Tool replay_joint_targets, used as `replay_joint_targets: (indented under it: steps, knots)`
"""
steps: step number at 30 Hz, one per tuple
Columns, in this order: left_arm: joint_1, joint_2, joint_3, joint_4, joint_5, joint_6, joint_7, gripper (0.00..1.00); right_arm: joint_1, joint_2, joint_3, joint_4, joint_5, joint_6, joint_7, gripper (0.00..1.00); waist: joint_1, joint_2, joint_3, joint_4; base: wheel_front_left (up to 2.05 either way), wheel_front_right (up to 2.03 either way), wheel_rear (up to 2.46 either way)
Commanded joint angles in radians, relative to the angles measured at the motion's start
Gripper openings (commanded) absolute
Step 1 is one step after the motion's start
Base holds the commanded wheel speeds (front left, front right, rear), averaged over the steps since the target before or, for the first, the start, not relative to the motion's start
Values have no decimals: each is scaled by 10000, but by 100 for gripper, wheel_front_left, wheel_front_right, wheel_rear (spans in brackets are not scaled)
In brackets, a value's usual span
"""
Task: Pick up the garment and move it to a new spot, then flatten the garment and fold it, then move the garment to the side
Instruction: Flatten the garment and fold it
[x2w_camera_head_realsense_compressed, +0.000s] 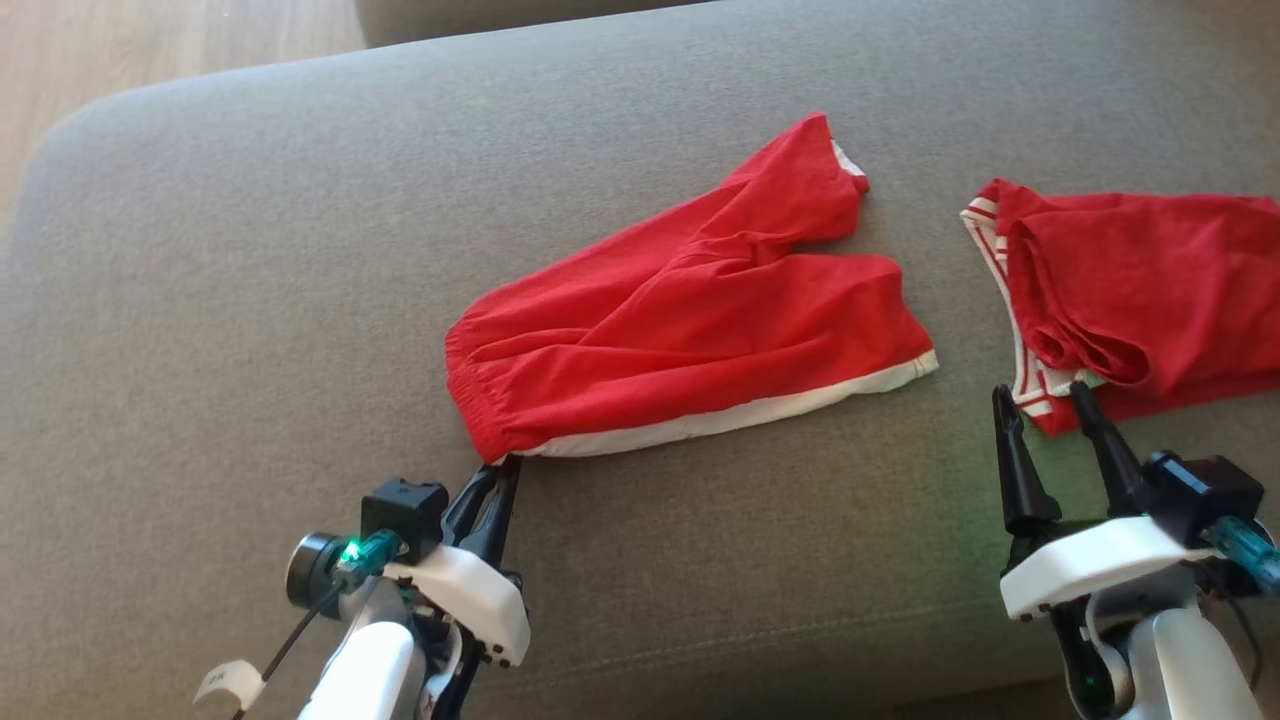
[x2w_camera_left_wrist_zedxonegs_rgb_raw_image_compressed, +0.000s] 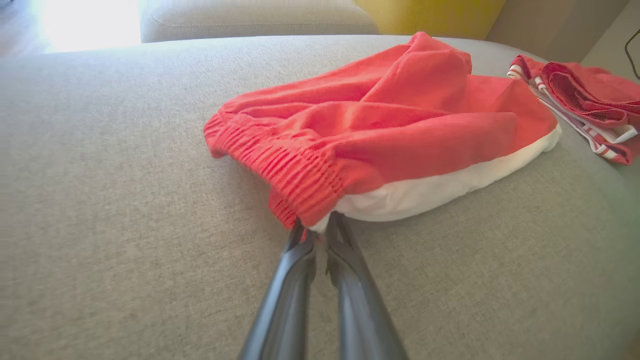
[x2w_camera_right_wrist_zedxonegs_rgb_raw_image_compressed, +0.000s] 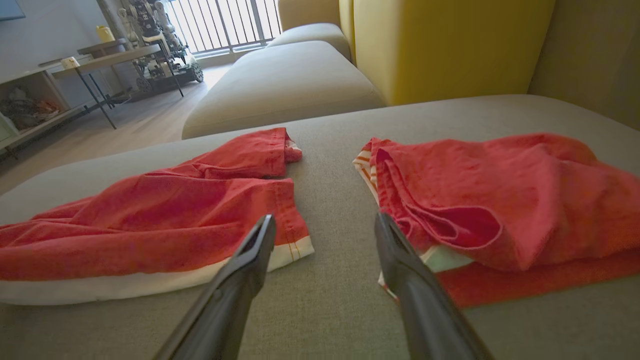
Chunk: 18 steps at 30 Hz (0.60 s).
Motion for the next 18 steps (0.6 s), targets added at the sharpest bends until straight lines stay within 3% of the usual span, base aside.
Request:
replay_joint_targets:
  steps: [1, 18]
  knots:
    - [-88, 91, 379, -407, 93, 69, -124, 0, -409, -20, 132, -203, -83, -2, 28, 100, 0, 0, 12, 80, 0, 0, 0]
    - [181, 156, 52, -1306, 595, -58, -124, 0, -1847, -20, 467, 3036, 107, -2, 342, 100, 0, 0, 229, 872, 0, 0, 0]
